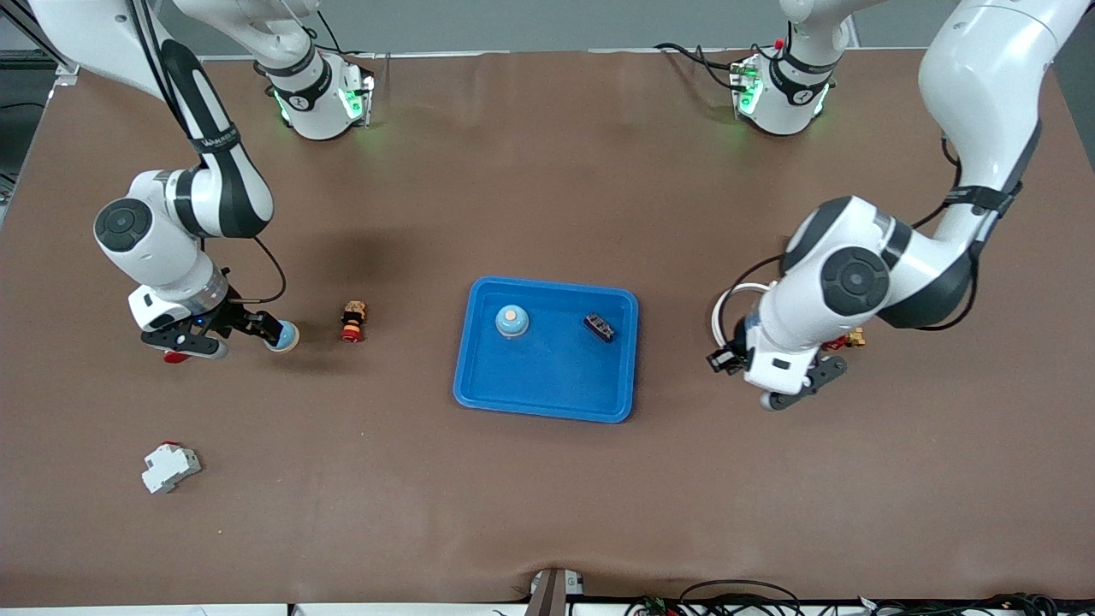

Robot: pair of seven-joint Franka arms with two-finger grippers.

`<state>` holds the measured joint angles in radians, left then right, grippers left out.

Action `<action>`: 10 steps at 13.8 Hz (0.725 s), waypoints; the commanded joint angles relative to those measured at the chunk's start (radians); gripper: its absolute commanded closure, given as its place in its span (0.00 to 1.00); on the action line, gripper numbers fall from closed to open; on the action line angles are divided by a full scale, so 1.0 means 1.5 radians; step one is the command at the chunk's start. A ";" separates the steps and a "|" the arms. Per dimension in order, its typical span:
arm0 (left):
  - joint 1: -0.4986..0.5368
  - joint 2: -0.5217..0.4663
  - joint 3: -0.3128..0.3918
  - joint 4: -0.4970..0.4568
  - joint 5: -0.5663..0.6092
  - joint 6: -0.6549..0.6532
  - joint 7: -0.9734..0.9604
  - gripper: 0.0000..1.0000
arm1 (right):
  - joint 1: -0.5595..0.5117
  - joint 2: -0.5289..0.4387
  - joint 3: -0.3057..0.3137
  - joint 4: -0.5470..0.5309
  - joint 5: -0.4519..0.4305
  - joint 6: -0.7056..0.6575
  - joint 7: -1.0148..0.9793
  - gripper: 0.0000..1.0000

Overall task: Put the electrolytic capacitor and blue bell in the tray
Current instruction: 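Carry the capacitor into the tray while the right gripper grasps the second bell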

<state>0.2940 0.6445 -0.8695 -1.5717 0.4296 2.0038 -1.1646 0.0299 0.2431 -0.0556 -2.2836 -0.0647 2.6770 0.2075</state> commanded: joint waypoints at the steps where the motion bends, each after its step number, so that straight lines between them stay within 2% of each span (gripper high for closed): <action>1: -0.074 0.027 0.018 0.060 -0.006 -0.021 -0.079 1.00 | -0.021 0.009 0.014 -0.033 -0.010 0.053 -0.007 0.00; 6: -0.289 0.060 0.174 0.140 -0.013 -0.007 -0.174 1.00 | -0.021 0.062 0.015 -0.032 -0.008 0.066 -0.005 0.00; 8: -0.328 0.087 0.200 0.152 -0.013 0.030 -0.206 1.00 | -0.021 0.066 0.016 -0.033 -0.006 0.069 -0.002 0.00; 10: -0.341 0.107 0.205 0.153 -0.013 0.087 -0.234 1.00 | -0.020 0.066 0.016 -0.034 -0.006 0.069 0.000 0.00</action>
<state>-0.2014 0.7622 -0.5748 -1.3867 0.4272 2.0868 -1.4957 0.0234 0.3532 -0.0514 -2.3269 -0.0647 2.7749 0.2060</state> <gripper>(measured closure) 0.665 0.000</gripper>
